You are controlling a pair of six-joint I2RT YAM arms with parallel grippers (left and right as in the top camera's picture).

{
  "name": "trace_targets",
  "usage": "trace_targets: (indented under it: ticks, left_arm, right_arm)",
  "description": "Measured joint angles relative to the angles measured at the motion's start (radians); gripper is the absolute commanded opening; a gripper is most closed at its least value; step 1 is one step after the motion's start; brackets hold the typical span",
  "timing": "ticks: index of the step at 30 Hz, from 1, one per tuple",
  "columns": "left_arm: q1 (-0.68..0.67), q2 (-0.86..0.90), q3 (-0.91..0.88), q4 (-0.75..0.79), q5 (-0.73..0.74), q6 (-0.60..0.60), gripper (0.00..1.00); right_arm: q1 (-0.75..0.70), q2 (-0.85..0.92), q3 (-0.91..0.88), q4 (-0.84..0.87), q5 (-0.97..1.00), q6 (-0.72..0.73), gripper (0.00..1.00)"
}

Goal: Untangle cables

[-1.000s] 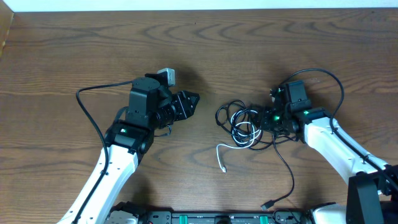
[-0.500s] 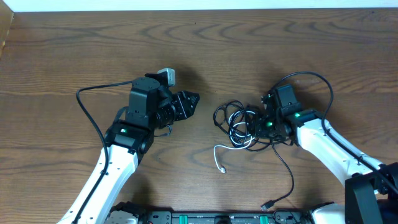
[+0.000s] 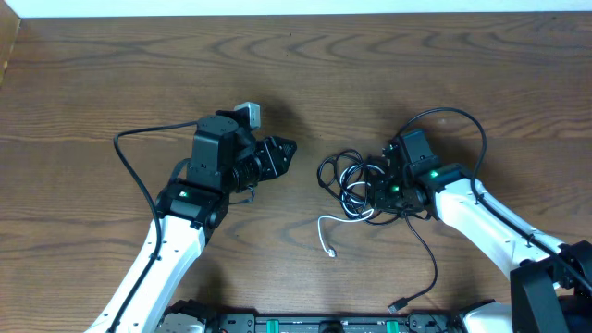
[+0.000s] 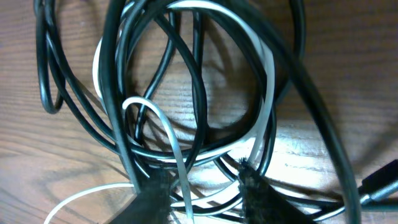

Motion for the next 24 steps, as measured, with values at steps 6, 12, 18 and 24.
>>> trace_targets:
  ticks: [6, 12, 18, 24]
  left_arm:
    - [0.000, 0.000, 0.000, -0.007, 0.000, 0.000, 0.44]
    - [0.000, 0.000, 0.000, -0.008, 0.000, 0.000, 0.44]
    - [0.000, 0.000, 0.000, -0.022, 0.000, 0.000, 0.44]
    - [0.000, 0.000, 0.000, -0.027, 0.000, 0.000, 0.44]
  right_arm:
    - [0.002, 0.000, 0.000, 0.002, -0.011, 0.004, 0.01]
    - [0.002, 0.000, 0.000, 0.019, -0.090, -0.010, 0.01]
    - [-0.009, 0.000, 0.000, 0.022, -0.242, -0.105, 0.01]
    - [-0.051, 0.000, 0.000, 0.084, -0.554, -0.262, 0.01]
